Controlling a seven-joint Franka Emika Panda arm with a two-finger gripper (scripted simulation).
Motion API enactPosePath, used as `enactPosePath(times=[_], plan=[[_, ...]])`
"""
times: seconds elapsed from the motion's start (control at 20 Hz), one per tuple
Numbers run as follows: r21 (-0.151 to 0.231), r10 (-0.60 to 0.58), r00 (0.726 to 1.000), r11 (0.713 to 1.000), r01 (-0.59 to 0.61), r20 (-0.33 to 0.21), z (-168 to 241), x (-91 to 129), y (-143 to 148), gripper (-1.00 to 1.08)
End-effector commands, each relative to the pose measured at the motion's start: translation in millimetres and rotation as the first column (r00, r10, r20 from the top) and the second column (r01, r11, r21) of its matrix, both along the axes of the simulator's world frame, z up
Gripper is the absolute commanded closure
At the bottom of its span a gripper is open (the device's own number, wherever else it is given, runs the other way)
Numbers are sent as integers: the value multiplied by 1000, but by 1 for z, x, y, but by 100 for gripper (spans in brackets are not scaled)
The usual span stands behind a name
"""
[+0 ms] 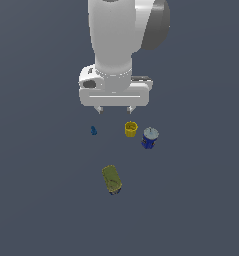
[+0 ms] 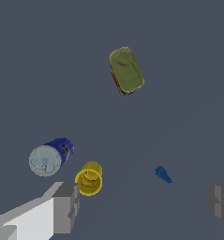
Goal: Pick up a designated object from a clutter of objects.
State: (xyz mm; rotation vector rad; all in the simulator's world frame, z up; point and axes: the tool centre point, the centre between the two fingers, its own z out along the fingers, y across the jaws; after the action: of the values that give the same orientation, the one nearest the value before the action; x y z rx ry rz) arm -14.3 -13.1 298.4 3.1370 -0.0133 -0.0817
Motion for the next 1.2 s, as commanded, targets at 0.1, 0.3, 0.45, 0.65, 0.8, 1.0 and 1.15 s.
enactPosePath(times=[0.1,0.3,0.45,0.65,0.8,1.0,1.15], plan=[[2,3,1000,1000,-3,-2,-1,0,1,-92],[17,26,1000,1000,-25,-14,-4,-2,10,-92],[25,34,999,999,-34,-21,-4,-3,13,-92],[24,34,999,999,-33,-20,-4,-3,13,-92],[22,42,999,999,-42,-18,-9,-2,17,-92],[17,66,998,998,-66,-14,-21,-2,28,-92],[12,93,996,996,-93,-9,-35,-2,39,-92]])
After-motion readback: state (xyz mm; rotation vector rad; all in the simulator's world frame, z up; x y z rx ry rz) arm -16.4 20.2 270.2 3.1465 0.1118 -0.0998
